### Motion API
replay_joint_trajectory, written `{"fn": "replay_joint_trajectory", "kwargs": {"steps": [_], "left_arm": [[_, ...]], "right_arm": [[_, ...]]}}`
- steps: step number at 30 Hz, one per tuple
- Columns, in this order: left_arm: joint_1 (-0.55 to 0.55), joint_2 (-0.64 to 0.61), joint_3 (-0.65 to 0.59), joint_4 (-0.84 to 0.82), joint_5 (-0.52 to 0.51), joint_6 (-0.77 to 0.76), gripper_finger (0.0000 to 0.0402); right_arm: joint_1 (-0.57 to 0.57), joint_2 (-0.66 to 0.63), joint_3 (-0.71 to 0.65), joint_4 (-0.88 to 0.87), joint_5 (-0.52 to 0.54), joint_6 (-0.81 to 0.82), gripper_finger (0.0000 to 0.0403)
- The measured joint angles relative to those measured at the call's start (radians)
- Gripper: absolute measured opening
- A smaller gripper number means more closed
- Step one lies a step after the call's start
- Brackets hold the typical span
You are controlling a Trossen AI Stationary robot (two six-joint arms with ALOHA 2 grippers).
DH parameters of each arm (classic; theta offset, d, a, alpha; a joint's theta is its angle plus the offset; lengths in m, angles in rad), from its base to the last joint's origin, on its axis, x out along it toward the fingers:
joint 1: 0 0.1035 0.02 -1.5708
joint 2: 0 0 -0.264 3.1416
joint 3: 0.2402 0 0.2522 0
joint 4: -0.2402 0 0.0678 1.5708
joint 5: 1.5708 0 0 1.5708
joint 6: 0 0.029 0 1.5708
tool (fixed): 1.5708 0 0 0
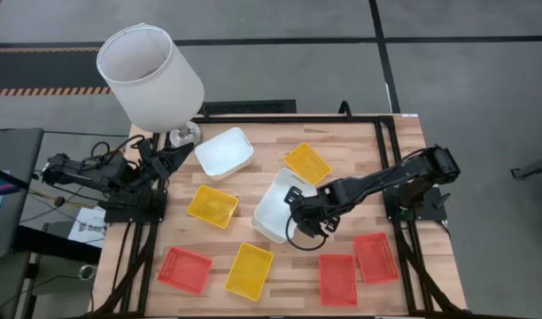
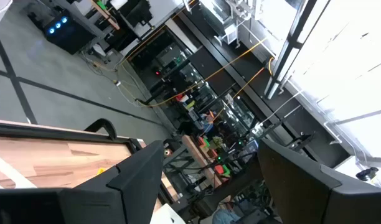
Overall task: Stack baskets by color
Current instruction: Stack the top right white bin on the bottom white bin
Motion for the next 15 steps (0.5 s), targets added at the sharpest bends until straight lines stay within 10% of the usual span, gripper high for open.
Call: {"fn": "replay_joint_trajectory", "kwargs": {"steps": [15], "left_arm": [[0.0, 0.0, 0.0, 0.007, -0.01, 0.0, 0.0249]], "right_arm": [[0.006, 0.084, 0.001, -0.042, -0.043, 0.018, 0.0001]]}}
